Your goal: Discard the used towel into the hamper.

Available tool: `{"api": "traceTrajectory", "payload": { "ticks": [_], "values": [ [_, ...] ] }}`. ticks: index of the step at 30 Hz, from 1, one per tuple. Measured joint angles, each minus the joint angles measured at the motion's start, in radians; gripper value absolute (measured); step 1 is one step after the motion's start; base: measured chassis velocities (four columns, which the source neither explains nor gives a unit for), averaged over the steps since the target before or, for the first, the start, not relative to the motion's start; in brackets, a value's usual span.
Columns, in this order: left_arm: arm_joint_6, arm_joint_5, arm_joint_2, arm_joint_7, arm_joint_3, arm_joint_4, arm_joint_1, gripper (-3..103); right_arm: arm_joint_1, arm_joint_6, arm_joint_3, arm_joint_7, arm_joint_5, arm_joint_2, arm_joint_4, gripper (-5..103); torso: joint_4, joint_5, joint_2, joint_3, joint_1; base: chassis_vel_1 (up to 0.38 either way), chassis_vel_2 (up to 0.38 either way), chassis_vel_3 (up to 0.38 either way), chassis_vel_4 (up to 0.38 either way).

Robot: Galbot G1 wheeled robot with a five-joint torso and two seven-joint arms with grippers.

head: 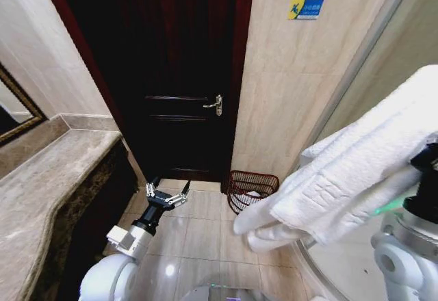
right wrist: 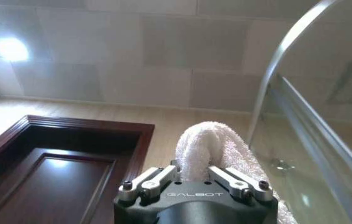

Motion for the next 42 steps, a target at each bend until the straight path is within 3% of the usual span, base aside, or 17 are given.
{"api": "traceTrajectory", "payload": {
  "ticks": [19,28,36,42],
  "values": [
    [0.000,0.000,0.000,0.000,0.000,0.000,0.000,100,0.015,0.047,-0.005,-0.014,0.013,-0.026,-0.005,7,0.0000,0.0000,0.000,0.000,0.000,0.081,0.080,-0.078,-0.077],
    [0.000,0.000,0.000,0.000,0.000,0.000,0.000,100,0.133,0.008,-0.032,0.044,-0.011,-0.122,-0.085,7,0.0004,-0.0002,0.000,0.000,0.000,-0.003,-0.004,0.002,0.006],
    [0.000,0.000,0.000,0.000,0.000,0.000,0.000,100,0.254,-0.071,-0.064,0.015,0.030,-0.172,-0.158,7,0.0002,0.0001,0.000,0.000,0.000,0.000,0.000,0.000,0.000],
    [0.000,0.000,0.000,0.000,0.000,0.000,0.000,100,0.329,-0.078,-0.090,-0.020,0.042,-0.182,-0.233,7,0.0001,-0.0005,0.000,0.000,0.000,0.000,0.000,0.000,0.000]
  ]
}}
